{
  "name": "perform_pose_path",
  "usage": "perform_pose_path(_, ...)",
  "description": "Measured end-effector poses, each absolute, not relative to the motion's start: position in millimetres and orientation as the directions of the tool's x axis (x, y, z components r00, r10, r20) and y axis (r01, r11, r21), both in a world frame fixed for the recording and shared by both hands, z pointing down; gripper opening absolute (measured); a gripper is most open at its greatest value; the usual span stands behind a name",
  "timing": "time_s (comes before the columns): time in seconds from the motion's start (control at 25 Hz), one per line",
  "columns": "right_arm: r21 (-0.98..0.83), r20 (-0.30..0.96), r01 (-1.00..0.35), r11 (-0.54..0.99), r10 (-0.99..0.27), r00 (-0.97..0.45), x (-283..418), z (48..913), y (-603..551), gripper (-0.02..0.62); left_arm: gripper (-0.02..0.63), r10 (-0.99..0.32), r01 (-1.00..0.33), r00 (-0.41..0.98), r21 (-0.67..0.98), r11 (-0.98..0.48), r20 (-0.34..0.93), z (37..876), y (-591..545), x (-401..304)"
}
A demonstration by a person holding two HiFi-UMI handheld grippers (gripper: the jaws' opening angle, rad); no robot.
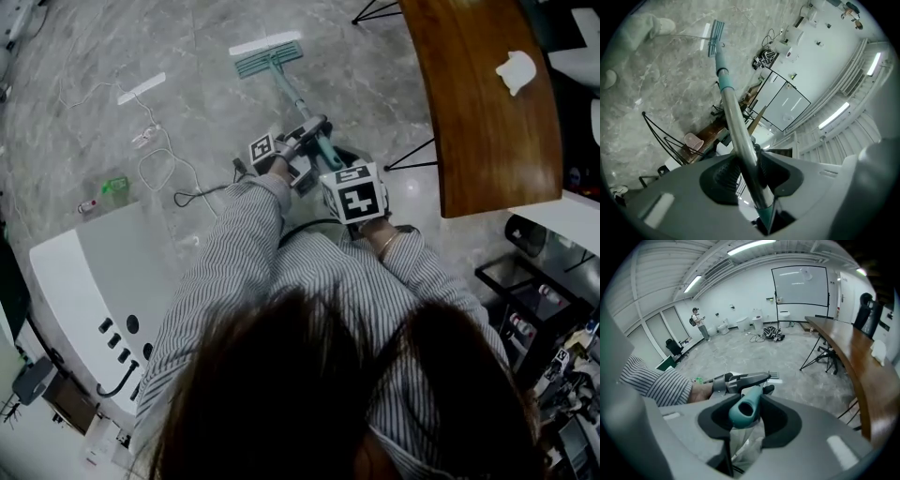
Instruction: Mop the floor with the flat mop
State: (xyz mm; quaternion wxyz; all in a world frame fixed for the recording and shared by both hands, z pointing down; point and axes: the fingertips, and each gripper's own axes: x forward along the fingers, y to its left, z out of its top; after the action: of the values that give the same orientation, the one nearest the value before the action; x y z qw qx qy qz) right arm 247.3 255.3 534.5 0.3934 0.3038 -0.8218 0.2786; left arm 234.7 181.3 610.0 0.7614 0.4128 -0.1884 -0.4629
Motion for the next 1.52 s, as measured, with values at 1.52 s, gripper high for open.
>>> perform_pose_path(1.52,-0.166,0.807,-0.707,0.688,-0.317,-0.498,249,526,238,0.120,0.138,-0.864,0.561,0.484,0.807,0.186,-0.138,601,175,245)
